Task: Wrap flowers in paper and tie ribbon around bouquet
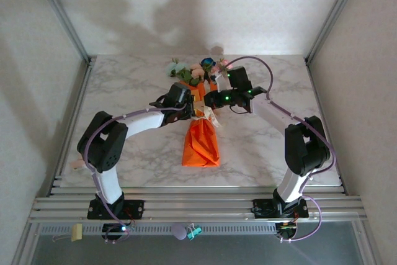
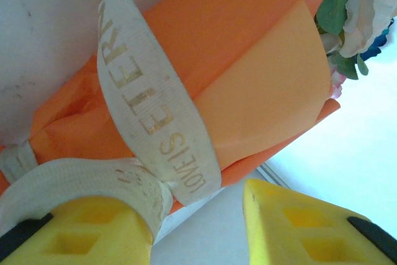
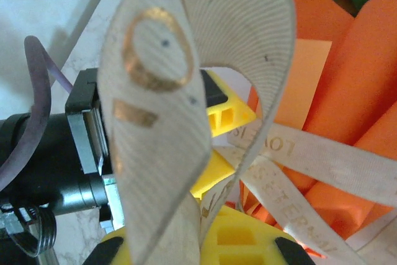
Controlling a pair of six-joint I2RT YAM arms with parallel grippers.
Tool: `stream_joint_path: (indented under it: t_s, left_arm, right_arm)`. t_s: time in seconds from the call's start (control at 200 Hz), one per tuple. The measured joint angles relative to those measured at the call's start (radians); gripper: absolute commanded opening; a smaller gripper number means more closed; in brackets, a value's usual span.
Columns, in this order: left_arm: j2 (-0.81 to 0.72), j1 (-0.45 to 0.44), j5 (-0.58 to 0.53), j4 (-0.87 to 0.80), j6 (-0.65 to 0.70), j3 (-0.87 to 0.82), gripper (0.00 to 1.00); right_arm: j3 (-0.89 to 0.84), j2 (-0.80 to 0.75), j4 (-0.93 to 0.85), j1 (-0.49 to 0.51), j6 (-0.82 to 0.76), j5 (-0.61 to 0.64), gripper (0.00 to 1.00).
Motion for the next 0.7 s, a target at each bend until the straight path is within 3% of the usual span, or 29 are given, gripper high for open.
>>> stream_joint_path:
  t_s: [0.2,0.335,0.591,0.701]
  left_arm:
    - [0.062,0.006,0.019,-0.034,0.000,0.068,0.49]
    - [0.109,0.015,0.050,-0.078,0.000,0.134,0.48]
    - [0.166,0.025,0.108,-0.156,0.000,0.206,0.15]
    - [0.171,0.025,0.128,-0.159,0.000,0.206,0.06]
  right_arm:
    - [0.000,0.000,-0.006,0.000,0.006,0.000,0.00]
    - [-0.001,0.000,-0.005,0.004,0.010,0.000,0.00]
    - [-0.007,0.000,-0.005,0.011,0.010,0.000,0.00]
    - [-0.005,0.001,-0.010,0.011,0.010,-0.008,0.00]
